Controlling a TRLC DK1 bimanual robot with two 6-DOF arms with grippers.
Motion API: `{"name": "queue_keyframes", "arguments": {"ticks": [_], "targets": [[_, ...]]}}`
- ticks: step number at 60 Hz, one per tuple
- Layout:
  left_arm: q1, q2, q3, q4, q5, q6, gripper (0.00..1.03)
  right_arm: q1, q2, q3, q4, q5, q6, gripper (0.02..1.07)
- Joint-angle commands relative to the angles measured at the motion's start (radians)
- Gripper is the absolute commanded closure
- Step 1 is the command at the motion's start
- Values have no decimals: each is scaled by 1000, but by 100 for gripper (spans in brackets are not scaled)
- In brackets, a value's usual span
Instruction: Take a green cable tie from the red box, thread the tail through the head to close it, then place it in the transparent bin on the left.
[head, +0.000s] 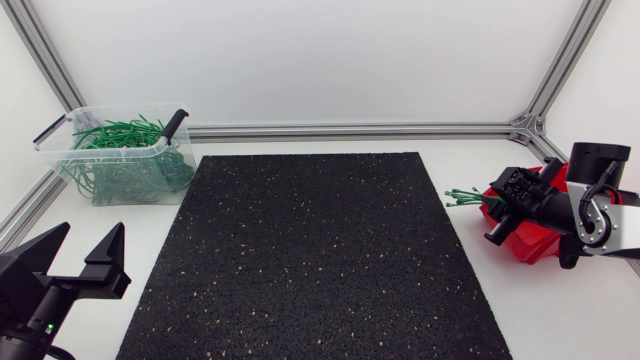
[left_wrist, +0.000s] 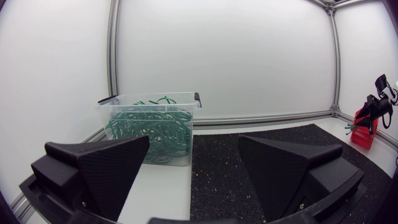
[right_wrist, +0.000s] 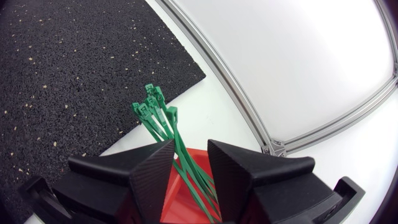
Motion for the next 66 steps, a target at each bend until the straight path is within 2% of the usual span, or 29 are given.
{"name": "queue_keyframes", "arguments": {"ticks": [1, 13, 26, 33, 44, 53, 66], "targets": [[1, 10, -39, -26, 6, -28, 4, 8, 19, -21, 15, -11, -31, 80], [2, 10, -38, -26, 9, -28, 4, 23, 27, -19, 18, -3, -34, 82], [1, 10, -38, -27, 9, -28, 4, 34, 45, -15, 18, -2, -37, 89], [1, 10, -38, -29, 10, -28, 4, 34, 53, -7, 14, -5, -46, 101], [1, 10, -38, -29, 12, -28, 4, 31, 24, -7, 0, -10, -46, 101], [-1, 10, -38, -30, 17, -28, 4, 28, -53, 2, -72, -22, -42, 101], [-1, 8, -38, -30, 17, -28, 4, 14, -164, 65, -264, -65, -13, 101]]}}
